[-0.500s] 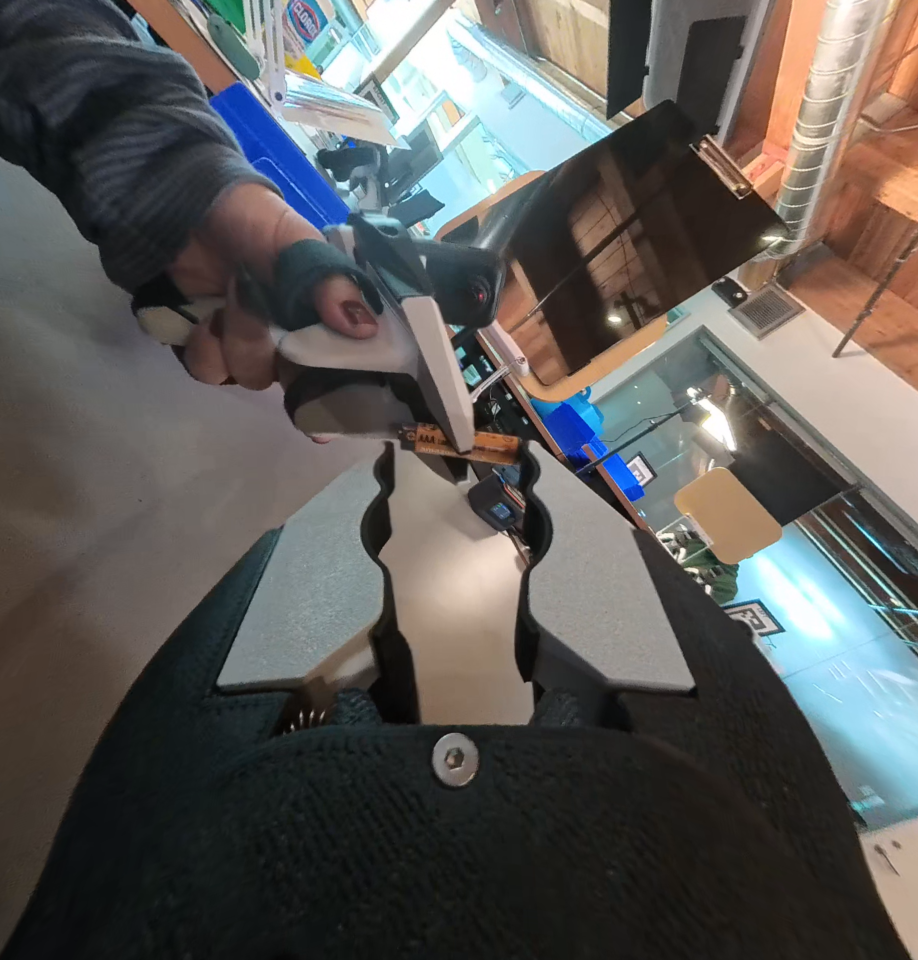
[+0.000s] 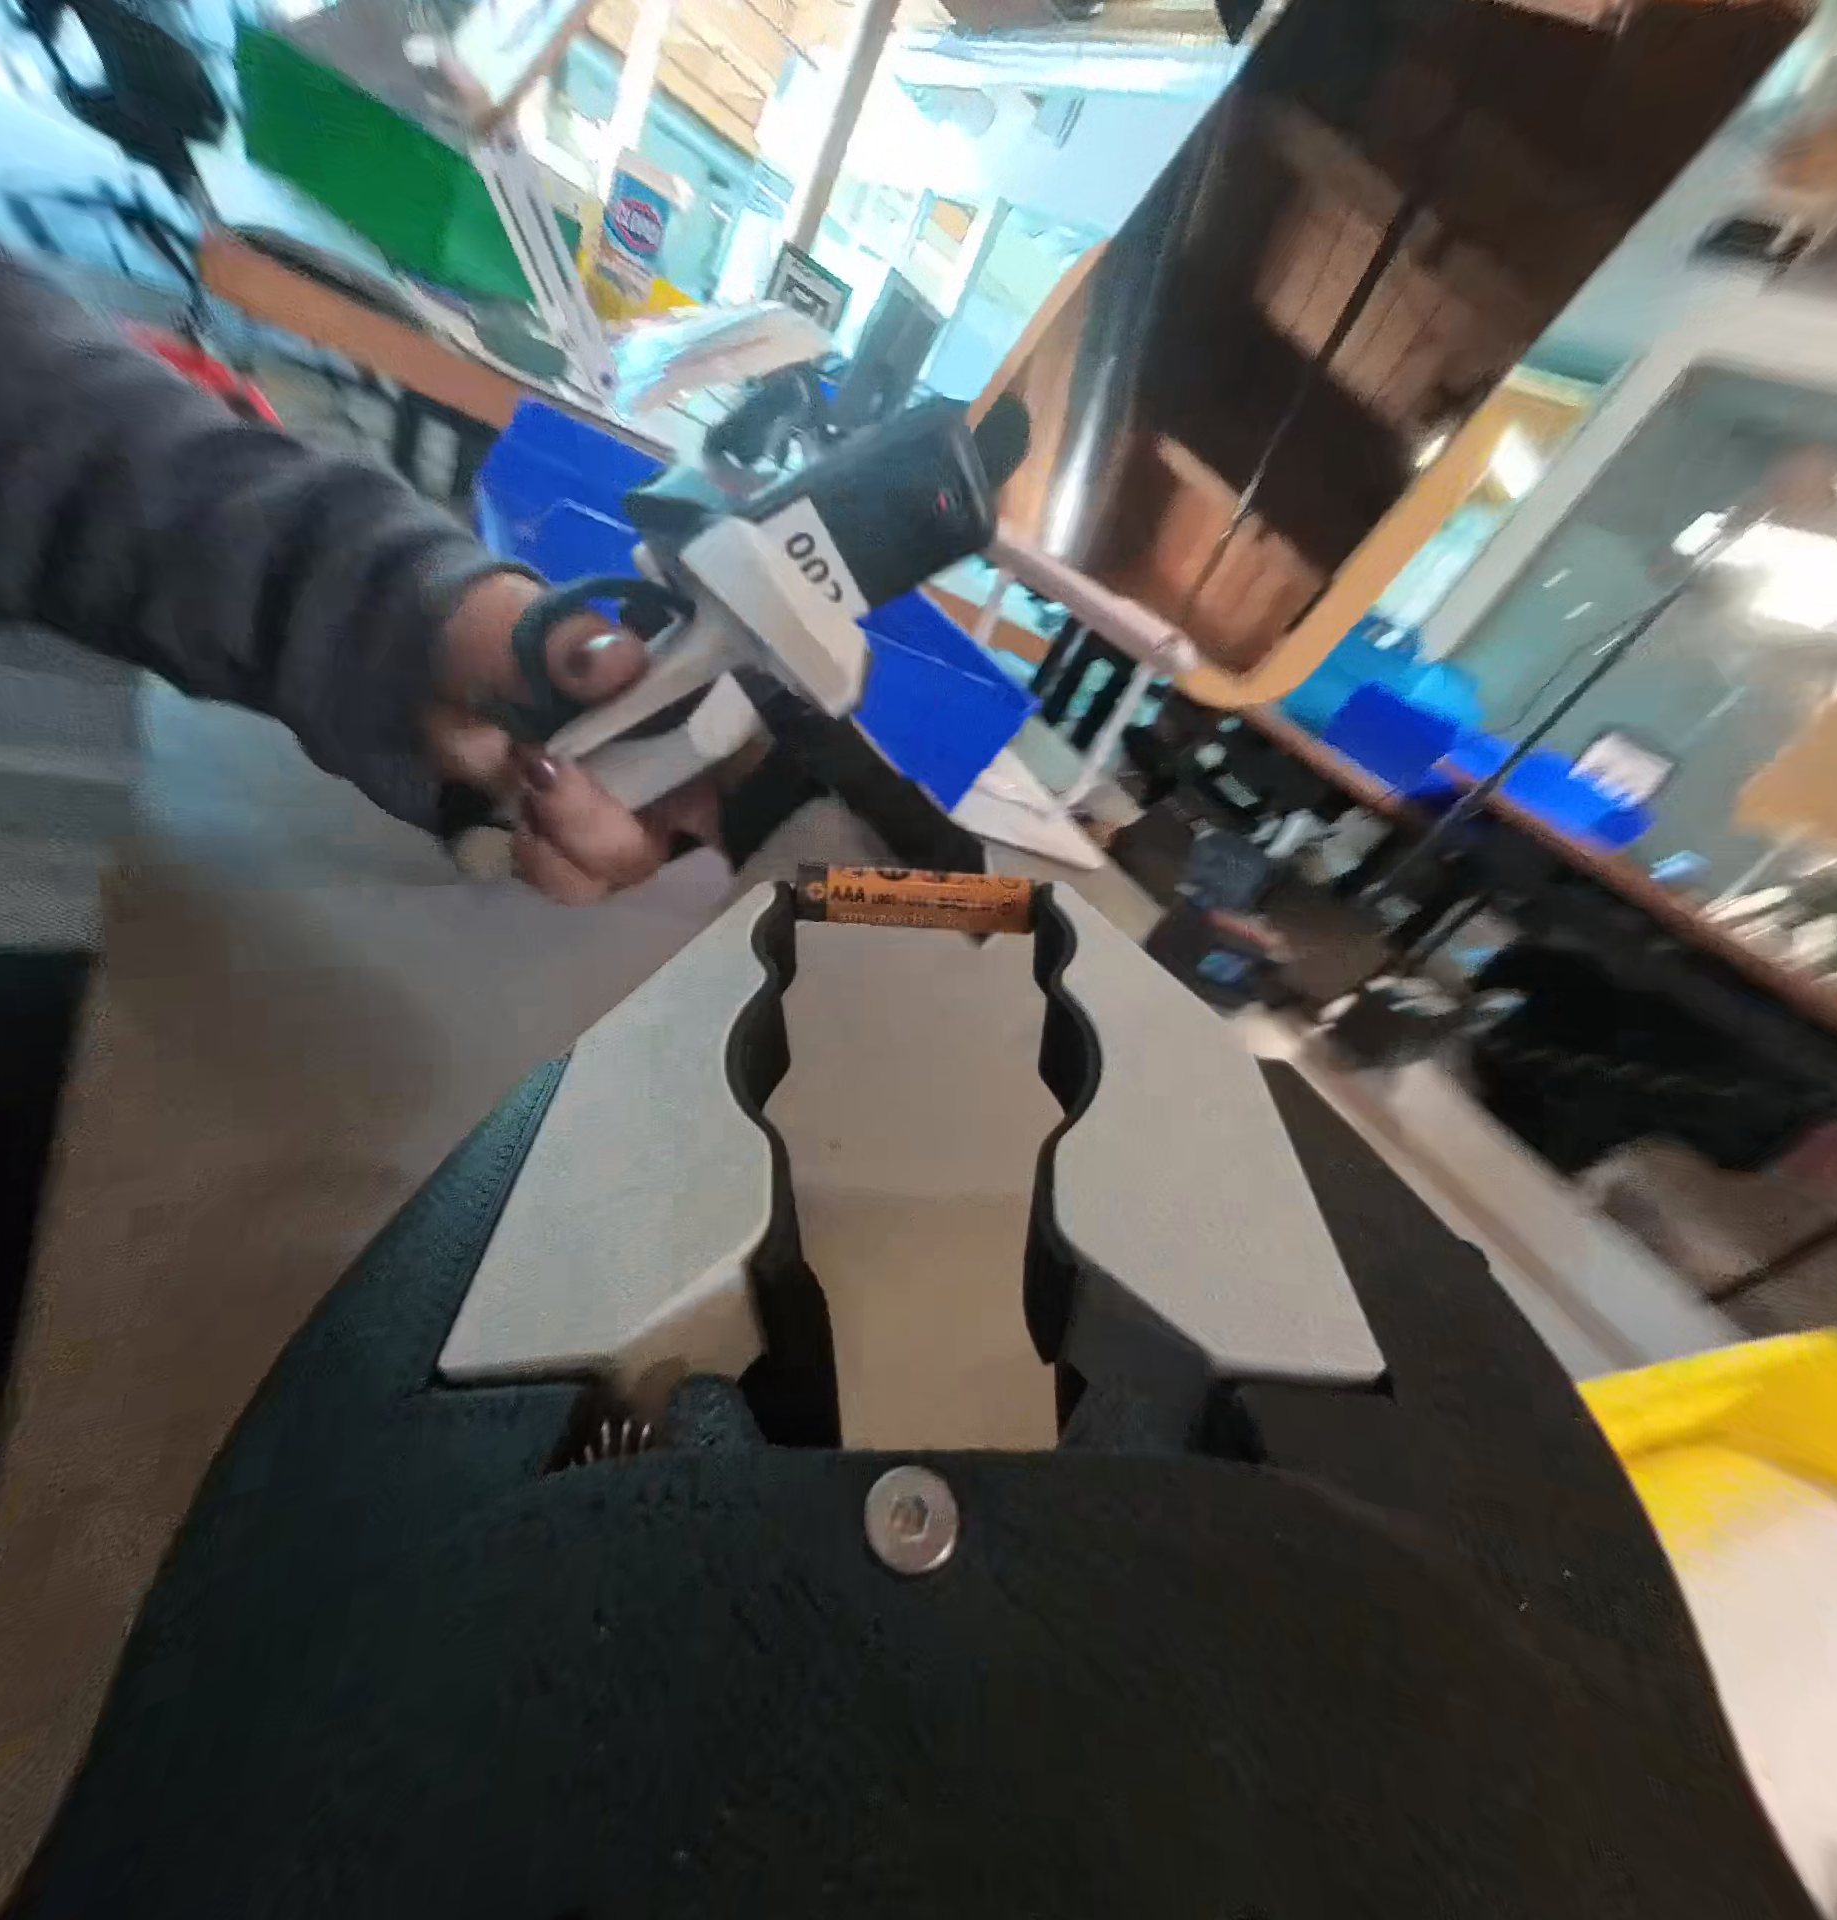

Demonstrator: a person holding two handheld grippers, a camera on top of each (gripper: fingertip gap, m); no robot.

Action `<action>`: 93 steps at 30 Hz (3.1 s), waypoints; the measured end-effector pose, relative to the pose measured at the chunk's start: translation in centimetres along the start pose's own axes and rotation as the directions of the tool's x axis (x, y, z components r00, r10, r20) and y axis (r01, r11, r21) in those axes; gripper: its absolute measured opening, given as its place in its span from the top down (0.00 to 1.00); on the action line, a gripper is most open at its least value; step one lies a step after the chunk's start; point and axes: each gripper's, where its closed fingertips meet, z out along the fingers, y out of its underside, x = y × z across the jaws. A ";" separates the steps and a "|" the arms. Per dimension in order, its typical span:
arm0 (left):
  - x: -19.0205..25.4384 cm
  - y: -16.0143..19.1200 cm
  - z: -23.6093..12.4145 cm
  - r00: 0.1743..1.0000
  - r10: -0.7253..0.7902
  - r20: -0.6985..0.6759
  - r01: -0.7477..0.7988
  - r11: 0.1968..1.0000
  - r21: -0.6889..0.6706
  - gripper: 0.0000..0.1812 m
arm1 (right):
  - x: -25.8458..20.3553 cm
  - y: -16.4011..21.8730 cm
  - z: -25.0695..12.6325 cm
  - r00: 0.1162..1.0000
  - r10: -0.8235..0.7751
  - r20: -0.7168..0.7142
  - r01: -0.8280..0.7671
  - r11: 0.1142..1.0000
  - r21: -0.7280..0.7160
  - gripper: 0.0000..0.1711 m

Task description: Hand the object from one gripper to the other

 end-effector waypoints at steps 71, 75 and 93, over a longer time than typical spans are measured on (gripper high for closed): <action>-8.6 -1.9 -5.9 0.581 0.575 0.576 -0.599 0.781 -0.176 0.58 | 18.5 8.2 -11.0 0.760 -0.009 -0.650 -0.360 0.827 -0.432 0.50; -8.4 -1.4 -5.5 0.571 0.602 0.558 -0.606 0.768 -0.208 0.60 | 12.6 4.2 -4.8 0.888 0.019 -0.460 -0.196 0.920 -0.339 0.53; -2.9 -10.9 -11.0 0.177 0.694 0.698 -0.757 0.549 -0.353 0.81 | 2.7 4.0 0.9 0.959 -0.006 -0.283 -0.001 1.000 -0.025 0.65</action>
